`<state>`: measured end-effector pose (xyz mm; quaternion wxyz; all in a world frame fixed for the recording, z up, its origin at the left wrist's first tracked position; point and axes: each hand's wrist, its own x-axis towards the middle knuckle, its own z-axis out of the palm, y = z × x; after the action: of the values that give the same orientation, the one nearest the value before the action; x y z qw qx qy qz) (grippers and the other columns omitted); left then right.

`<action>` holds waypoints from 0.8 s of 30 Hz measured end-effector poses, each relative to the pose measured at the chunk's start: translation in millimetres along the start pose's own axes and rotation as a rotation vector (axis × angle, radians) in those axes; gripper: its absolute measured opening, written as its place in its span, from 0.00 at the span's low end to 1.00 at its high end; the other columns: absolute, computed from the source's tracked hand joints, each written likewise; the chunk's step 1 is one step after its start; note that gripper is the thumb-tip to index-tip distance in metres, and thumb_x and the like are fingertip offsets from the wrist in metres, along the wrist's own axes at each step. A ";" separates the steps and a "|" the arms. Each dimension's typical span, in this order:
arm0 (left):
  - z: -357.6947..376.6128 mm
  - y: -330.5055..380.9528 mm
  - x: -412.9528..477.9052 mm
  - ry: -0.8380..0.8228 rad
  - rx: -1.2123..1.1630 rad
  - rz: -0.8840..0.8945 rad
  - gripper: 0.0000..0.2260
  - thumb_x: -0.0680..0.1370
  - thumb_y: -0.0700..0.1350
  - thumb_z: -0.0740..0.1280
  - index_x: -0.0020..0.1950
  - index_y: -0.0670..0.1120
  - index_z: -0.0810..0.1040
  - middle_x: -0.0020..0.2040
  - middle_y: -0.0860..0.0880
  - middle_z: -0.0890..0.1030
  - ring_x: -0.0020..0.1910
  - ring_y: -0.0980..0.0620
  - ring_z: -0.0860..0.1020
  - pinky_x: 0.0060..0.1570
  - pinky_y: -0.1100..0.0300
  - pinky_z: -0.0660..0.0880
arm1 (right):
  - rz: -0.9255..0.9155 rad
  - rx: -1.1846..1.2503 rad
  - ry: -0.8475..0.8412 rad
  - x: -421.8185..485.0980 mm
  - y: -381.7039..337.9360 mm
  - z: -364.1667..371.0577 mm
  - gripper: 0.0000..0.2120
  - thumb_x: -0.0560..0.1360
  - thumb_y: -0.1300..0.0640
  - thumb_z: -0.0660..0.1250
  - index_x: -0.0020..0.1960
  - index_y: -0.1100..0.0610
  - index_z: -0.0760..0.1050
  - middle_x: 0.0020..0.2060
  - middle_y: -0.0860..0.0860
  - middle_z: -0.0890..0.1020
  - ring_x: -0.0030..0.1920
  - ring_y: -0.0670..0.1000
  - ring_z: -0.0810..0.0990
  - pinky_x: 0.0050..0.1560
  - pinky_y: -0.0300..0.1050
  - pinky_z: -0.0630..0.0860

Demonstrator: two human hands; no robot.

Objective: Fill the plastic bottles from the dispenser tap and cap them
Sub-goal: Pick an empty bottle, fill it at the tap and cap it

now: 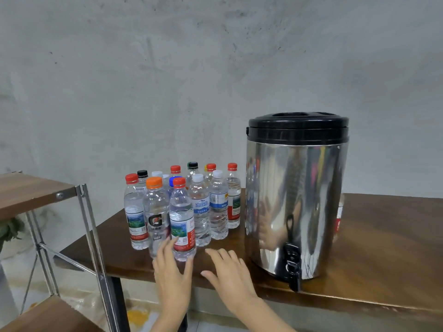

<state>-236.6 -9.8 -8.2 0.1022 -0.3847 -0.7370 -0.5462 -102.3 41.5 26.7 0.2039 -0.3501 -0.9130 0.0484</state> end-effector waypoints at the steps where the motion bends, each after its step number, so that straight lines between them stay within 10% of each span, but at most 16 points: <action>1: 0.1 3.6 -12.9 -0.030 -0.024 0.044 0.24 0.73 0.39 0.75 0.68 0.46 0.73 0.67 0.47 0.74 0.65 0.47 0.70 0.63 0.51 0.66 | -0.027 0.011 0.030 -12.4 3.9 -2.6 0.25 0.81 0.44 0.58 0.76 0.48 0.61 0.69 0.47 0.70 0.68 0.52 0.68 0.65 0.48 0.67; 7: -7.0 38.9 -84.0 -0.229 -0.095 0.243 0.15 0.77 0.42 0.71 0.60 0.57 0.74 0.57 0.61 0.75 0.57 0.59 0.72 0.58 0.61 0.69 | -0.171 -0.064 0.223 -98.0 37.8 -10.0 0.16 0.75 0.42 0.55 0.59 0.43 0.72 0.47 0.39 0.79 0.46 0.42 0.77 0.40 0.35 0.74; 13: 13.9 93.1 -148.8 -0.364 -0.169 0.376 0.11 0.79 0.44 0.68 0.58 0.59 0.75 0.53 0.68 0.75 0.57 0.68 0.71 0.54 0.77 0.65 | -0.157 -0.123 0.394 -157.7 95.9 -38.5 0.12 0.78 0.47 0.60 0.56 0.48 0.78 0.48 0.40 0.80 0.48 0.44 0.76 0.42 0.37 0.75; 24: 134.1 208.5 -161.5 -0.554 -0.184 0.507 0.11 0.82 0.47 0.64 0.64 0.52 0.75 0.59 0.60 0.76 0.59 0.61 0.70 0.55 0.68 0.69 | 0.148 -0.193 0.472 -176.3 233.3 -97.3 0.12 0.72 0.55 0.75 0.54 0.50 0.78 0.47 0.42 0.81 0.46 0.49 0.79 0.38 0.44 0.78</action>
<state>51.4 57.5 -0.2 -0.0040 -0.6951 -0.5661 -0.4430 200.1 95.1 1.9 0.3728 -0.4353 -0.8124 -0.1072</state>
